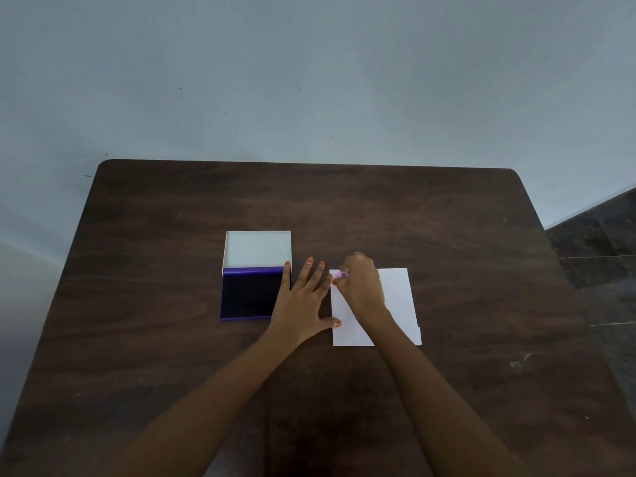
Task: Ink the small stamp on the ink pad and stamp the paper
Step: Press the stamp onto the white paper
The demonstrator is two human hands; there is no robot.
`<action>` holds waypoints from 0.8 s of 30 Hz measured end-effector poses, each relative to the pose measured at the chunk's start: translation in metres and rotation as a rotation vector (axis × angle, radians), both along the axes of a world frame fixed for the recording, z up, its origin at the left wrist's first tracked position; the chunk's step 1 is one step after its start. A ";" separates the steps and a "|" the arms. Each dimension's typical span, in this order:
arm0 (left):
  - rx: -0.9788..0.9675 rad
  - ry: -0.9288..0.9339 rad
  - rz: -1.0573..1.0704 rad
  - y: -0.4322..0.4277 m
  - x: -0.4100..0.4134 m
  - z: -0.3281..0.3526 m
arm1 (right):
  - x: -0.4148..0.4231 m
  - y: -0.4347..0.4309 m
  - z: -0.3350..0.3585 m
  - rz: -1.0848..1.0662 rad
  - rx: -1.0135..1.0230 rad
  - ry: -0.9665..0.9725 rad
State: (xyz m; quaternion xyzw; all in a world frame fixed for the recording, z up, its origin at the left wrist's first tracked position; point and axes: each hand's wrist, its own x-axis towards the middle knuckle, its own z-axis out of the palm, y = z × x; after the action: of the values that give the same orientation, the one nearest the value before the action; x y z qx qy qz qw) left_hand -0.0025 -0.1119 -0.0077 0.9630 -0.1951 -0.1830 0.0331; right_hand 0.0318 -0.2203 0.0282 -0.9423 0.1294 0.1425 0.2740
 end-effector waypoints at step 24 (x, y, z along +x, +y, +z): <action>0.048 0.012 -0.003 -0.005 0.001 0.006 | -0.019 0.001 -0.002 0.041 0.009 -0.140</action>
State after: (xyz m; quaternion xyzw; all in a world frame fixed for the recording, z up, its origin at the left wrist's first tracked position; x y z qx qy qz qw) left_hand -0.0019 -0.1165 -0.0018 0.9621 -0.1918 -0.1935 0.0107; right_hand 0.0129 -0.2190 0.0266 -0.9512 0.0899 0.0826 0.2835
